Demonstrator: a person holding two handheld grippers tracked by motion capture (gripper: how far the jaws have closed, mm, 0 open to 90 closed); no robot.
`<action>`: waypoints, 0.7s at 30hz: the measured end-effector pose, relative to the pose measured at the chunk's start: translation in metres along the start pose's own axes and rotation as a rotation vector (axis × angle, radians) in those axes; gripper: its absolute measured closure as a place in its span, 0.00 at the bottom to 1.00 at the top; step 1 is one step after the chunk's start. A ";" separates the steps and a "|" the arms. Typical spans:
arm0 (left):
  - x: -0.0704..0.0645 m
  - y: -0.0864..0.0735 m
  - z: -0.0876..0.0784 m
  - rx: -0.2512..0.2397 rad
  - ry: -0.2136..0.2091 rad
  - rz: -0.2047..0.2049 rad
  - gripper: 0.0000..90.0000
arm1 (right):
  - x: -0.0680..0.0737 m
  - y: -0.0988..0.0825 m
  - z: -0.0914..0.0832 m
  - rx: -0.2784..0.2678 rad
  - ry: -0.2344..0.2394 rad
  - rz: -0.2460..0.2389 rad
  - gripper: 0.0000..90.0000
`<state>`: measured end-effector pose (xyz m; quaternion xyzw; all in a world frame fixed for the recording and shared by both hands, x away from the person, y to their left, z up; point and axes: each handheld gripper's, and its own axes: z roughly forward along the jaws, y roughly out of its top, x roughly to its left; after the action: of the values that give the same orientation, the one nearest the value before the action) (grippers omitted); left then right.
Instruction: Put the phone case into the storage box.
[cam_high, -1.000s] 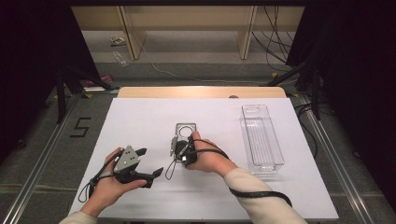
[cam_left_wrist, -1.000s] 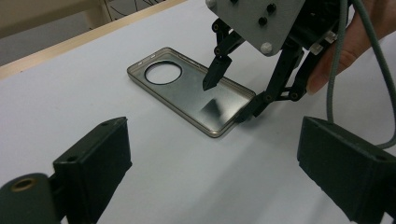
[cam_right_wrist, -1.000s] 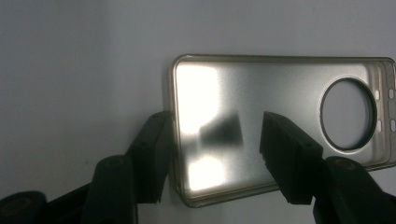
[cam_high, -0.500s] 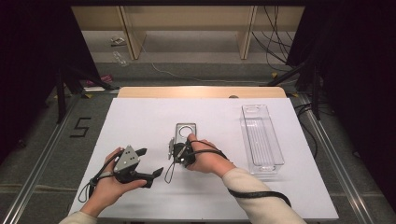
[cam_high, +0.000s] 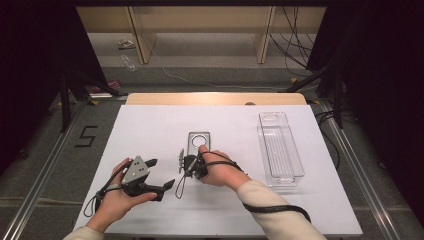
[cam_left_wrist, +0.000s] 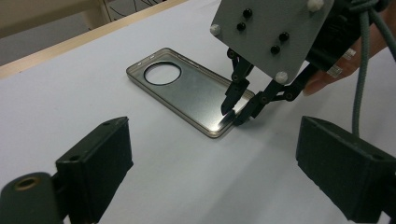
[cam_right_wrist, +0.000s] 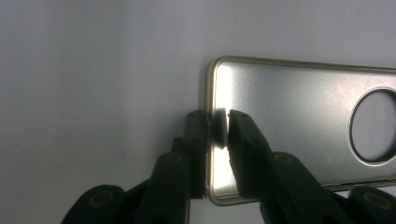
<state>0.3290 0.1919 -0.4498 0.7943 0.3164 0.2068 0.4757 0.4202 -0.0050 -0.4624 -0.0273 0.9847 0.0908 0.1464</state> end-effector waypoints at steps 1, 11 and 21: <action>0.000 0.000 0.000 -0.001 0.000 -0.001 0.11 | 0.000 0.000 0.000 0.003 0.002 0.010 0.89; 0.000 0.000 0.000 -0.001 0.001 -0.003 0.12 | 0.002 0.001 0.000 0.002 0.008 -0.006 0.96; 0.000 0.000 0.000 -0.004 0.002 -0.004 0.12 | 0.003 0.001 0.000 0.006 0.004 0.007 0.98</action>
<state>0.3291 0.1919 -0.4499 0.7925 0.3182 0.2070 0.4773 0.4171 -0.0041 -0.4631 -0.0235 0.9853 0.0885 0.1443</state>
